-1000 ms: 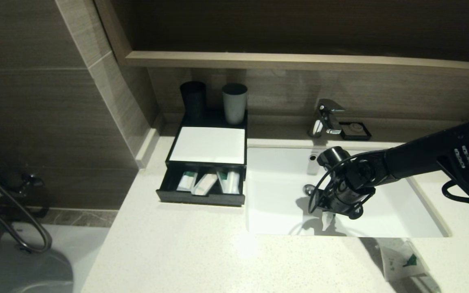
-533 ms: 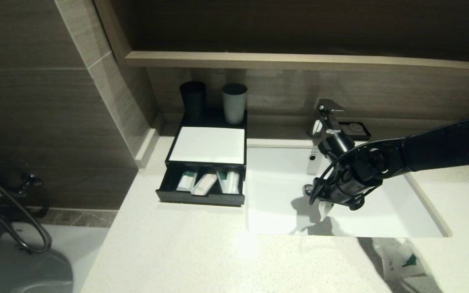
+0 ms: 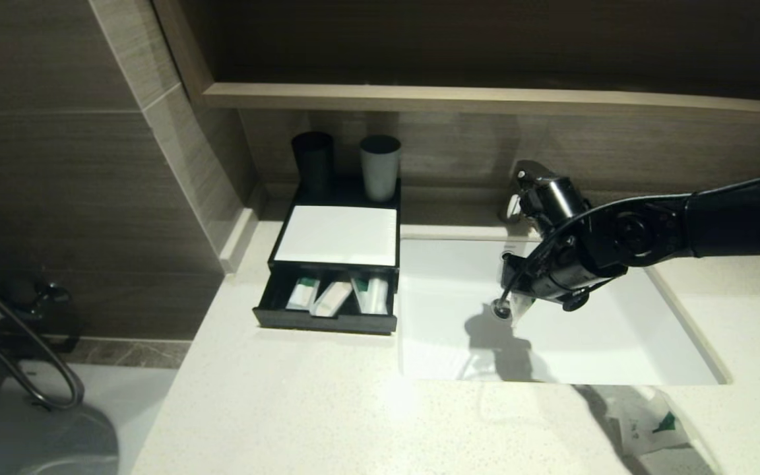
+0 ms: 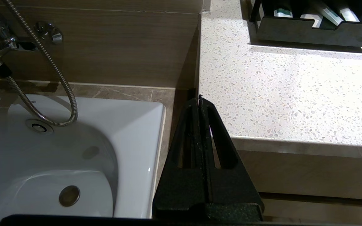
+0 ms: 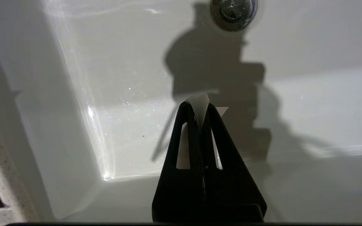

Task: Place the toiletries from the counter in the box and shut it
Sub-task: Place the bathroom toiletry into the drawer

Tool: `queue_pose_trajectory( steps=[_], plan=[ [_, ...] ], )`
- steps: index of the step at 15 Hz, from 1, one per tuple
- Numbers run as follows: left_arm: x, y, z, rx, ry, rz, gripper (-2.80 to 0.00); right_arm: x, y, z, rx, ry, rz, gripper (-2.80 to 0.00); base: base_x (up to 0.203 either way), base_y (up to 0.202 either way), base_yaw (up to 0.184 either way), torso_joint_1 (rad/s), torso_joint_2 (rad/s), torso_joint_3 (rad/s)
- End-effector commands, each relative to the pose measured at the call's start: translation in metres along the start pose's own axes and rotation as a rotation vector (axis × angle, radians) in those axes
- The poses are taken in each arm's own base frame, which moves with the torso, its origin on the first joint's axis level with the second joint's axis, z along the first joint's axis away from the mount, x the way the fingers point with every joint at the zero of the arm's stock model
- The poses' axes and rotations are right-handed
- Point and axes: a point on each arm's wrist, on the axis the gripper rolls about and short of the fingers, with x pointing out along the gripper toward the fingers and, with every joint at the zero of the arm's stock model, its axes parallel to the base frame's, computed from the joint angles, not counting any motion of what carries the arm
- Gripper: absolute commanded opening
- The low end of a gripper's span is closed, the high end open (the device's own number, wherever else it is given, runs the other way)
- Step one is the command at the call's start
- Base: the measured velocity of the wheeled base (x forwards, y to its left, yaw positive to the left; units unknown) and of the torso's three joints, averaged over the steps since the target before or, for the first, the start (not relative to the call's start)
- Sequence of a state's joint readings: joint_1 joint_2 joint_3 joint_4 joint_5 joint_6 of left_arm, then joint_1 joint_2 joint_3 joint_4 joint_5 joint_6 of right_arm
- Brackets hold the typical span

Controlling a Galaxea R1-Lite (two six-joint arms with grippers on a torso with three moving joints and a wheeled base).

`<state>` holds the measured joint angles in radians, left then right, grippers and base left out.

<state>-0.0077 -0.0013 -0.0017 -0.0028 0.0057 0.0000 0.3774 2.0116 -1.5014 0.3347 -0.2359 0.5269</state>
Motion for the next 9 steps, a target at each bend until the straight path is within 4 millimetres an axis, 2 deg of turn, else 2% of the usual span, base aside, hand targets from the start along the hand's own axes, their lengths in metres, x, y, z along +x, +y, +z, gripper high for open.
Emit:
queue_pose_trajectory(
  steps=[1, 9],
  plan=[
    [0.0, 0.0, 0.0, 0.0, 0.0, 0.0, -2.8, -0.015, 0.011, 0.006, 0.012, -0.041, 0.042, -2.8, 0.0, 0.0, 0.0, 0.0, 0.0, 0.0],
    [0.0, 0.0, 0.0, 0.0, 0.0, 0.0, -2.8, -0.065, 0.05, 0.004, 0.003, -0.121, 0.2, -2.8, 0.0, 0.0, 0.0, 0.0, 0.0, 0.0]
  ],
)
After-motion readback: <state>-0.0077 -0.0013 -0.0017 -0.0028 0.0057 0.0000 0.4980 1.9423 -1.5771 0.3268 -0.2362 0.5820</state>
